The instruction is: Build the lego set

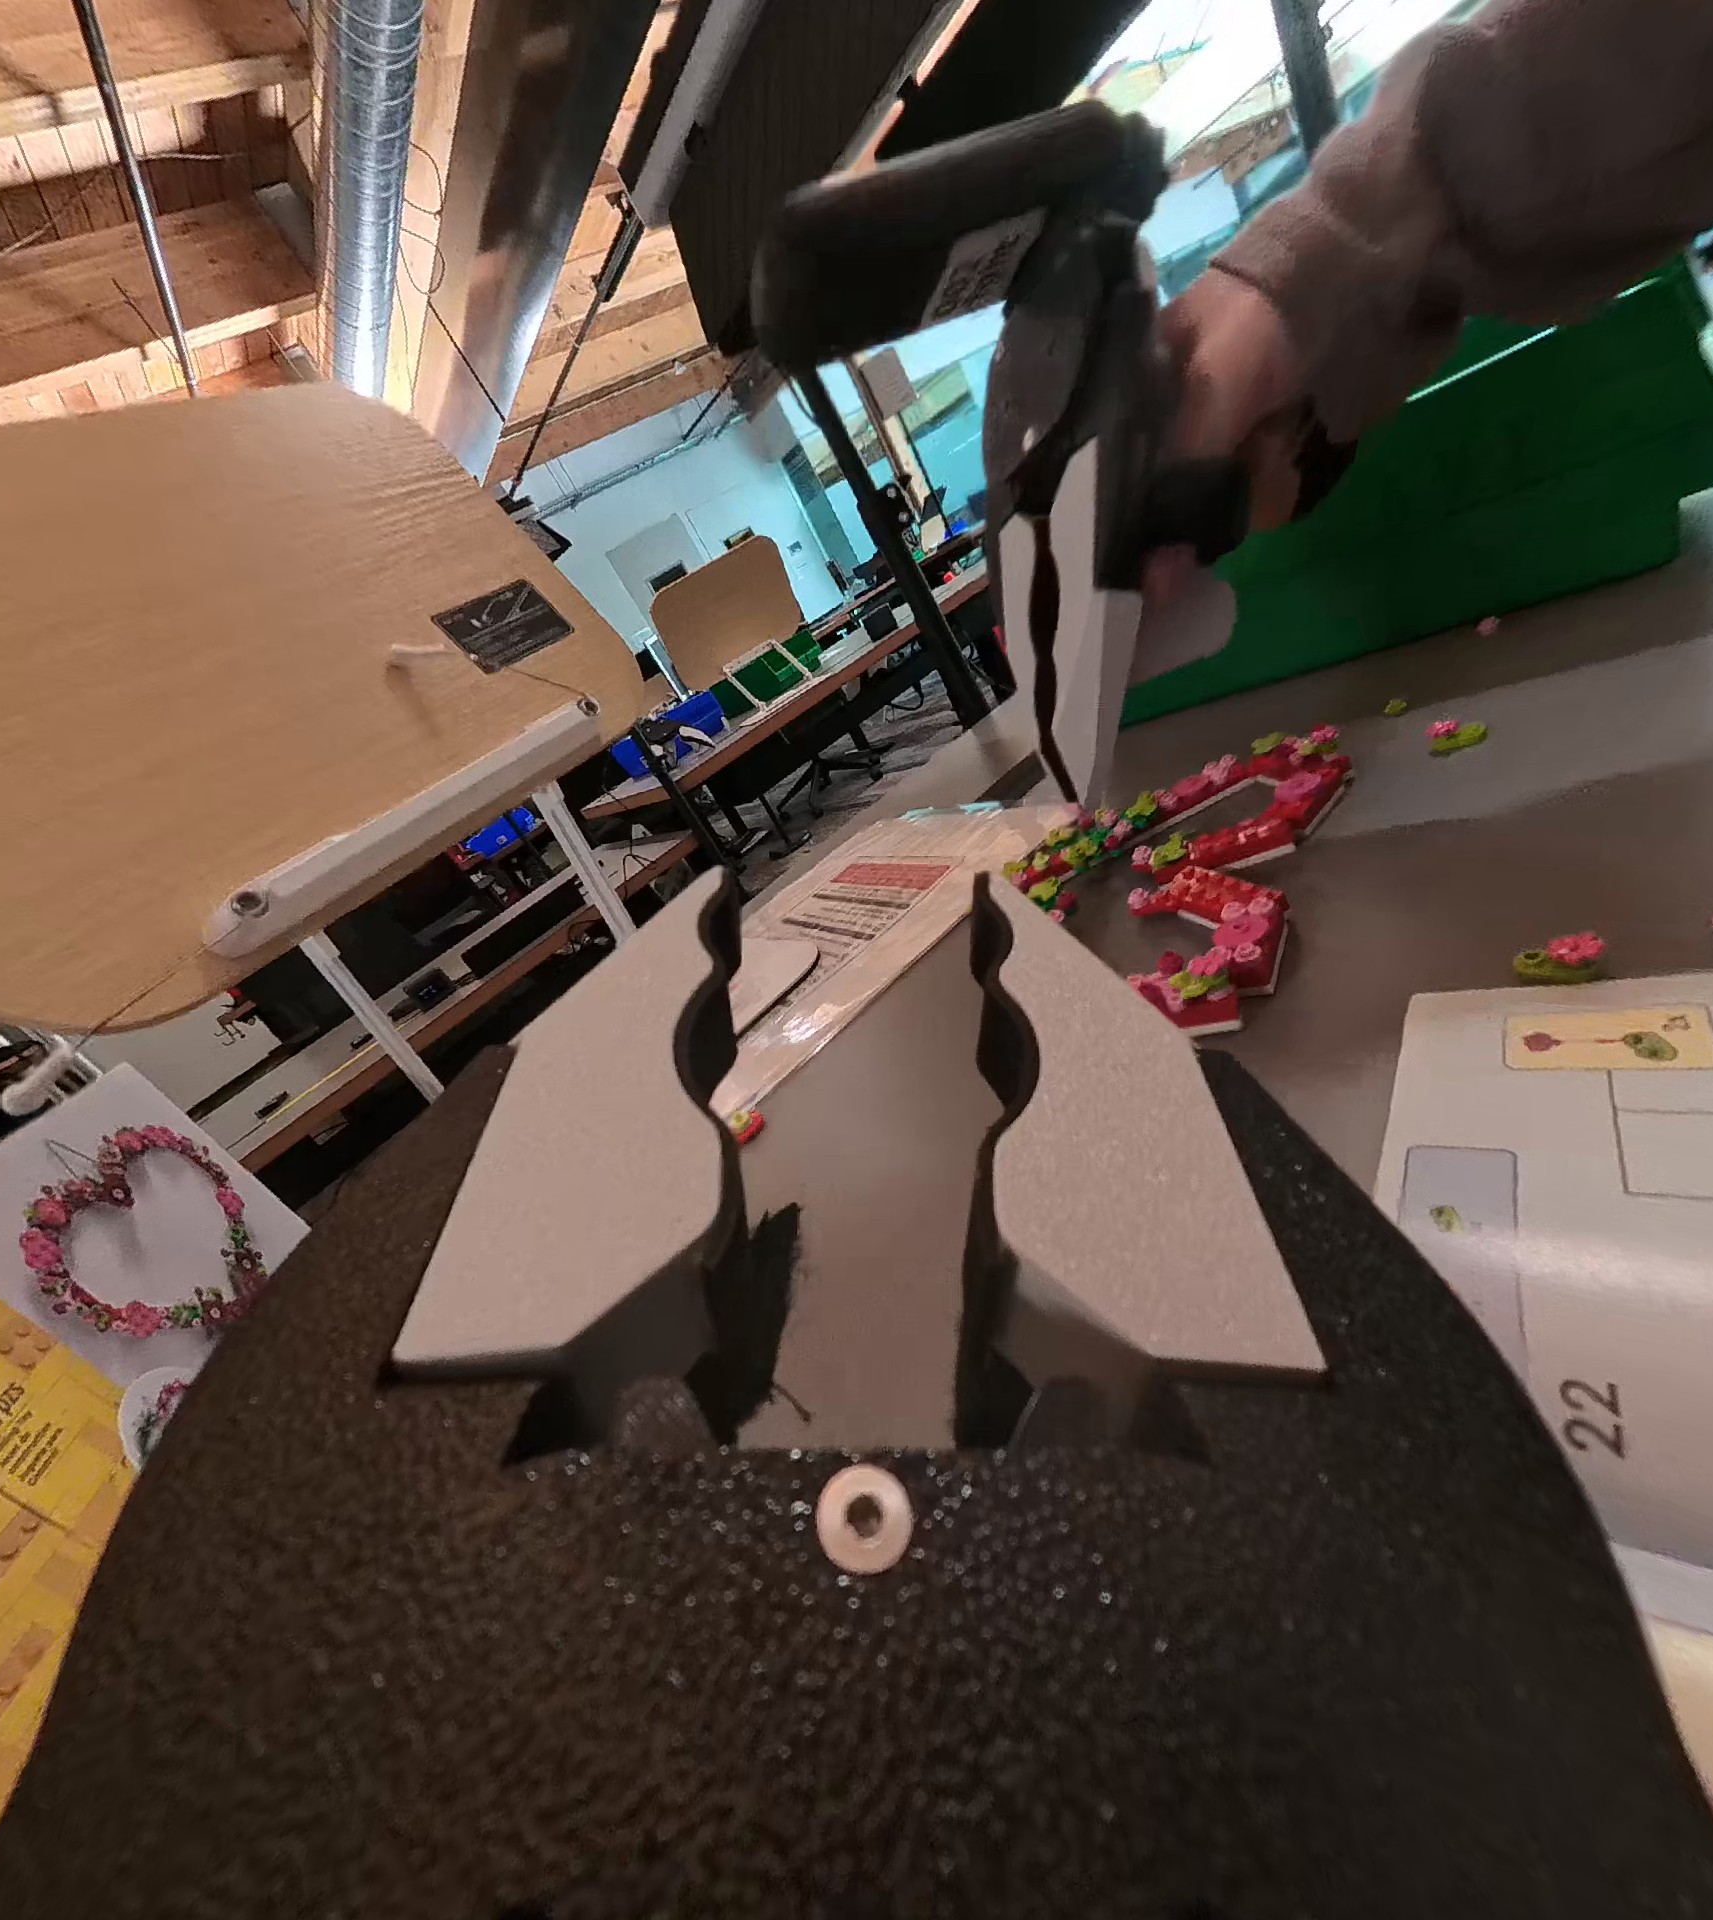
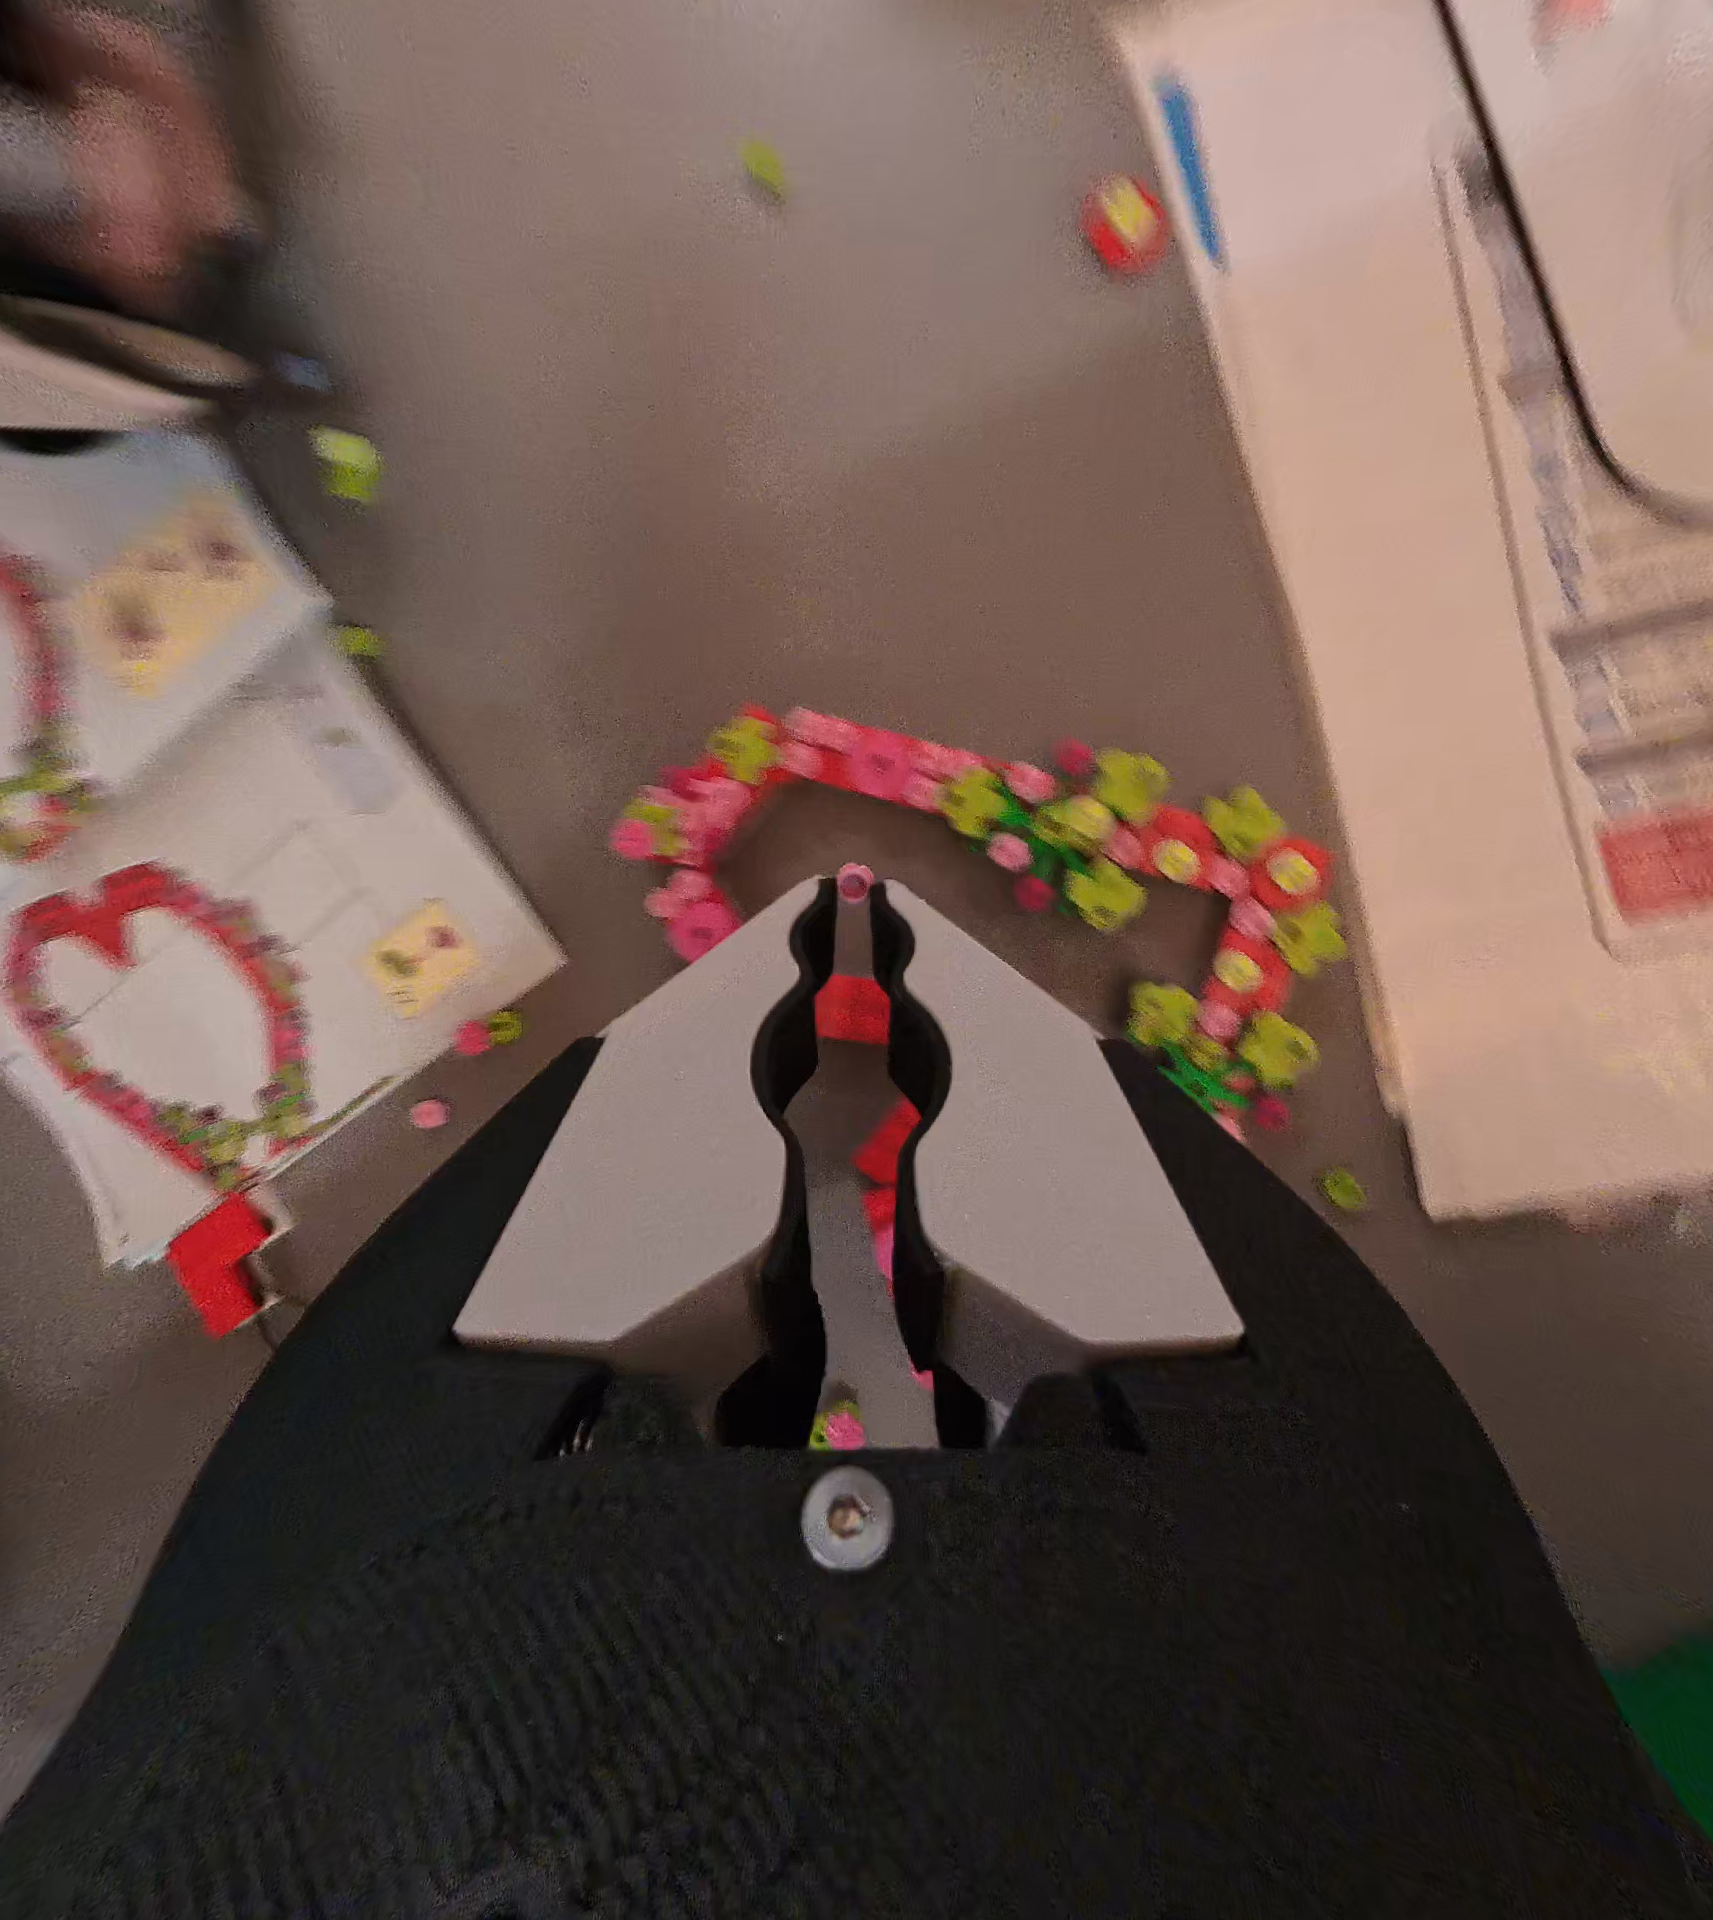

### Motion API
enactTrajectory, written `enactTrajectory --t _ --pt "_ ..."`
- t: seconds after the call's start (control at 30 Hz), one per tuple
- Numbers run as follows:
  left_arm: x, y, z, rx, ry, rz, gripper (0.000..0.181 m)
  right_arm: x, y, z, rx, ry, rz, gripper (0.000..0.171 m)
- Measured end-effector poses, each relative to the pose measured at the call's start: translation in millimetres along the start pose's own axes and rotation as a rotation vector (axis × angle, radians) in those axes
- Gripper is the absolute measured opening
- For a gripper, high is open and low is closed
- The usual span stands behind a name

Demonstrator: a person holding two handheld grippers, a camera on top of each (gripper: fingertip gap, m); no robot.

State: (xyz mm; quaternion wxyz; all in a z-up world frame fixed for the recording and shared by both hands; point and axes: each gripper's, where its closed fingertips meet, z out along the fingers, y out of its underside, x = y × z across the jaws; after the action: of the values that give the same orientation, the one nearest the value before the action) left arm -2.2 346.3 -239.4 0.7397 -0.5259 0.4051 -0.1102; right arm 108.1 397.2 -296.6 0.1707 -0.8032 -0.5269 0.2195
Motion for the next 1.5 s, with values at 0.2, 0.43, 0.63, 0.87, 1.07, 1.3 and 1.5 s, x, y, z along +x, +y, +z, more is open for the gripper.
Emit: enactTrajectory --t 0.2,0.43,0.63,0.87,1.07,1.3,1.5 --pt "48 -47 0 0.115 0.129 0.142 0.047 -118 -23 -39 0.424 -0.492 -0.037 0.004" --pt "107 -74 -6 0.209 0.232 0.392 0.026 -169 -11 -45 0.489 -0.731 0.009 0.004" --pt "97 -81 -9 0.241 0.146 0.42 0.018 -170 -11 -45 0.511 -0.754 0.033 0.004" --pt "98 -81 -12 0.258 0.177 0.425 0.009 -169 -10 -45 0.509 -0.748 0.038 0.004" --pt "101 -79 -13 0.259 0.179 0.5 0.002 -170 -11 -45 0.51 -0.74 0.027 0.004" --pt "103 -78 -12 0.265 0.182 0.503 0.007 -174 -9 -45 0.507 -0.762 0.021 0.004" --pt "105 -72 -10 0.218 0.228 0.488 0.003 -168 -9 -44 0.528 -0.7 0.021 0.015"
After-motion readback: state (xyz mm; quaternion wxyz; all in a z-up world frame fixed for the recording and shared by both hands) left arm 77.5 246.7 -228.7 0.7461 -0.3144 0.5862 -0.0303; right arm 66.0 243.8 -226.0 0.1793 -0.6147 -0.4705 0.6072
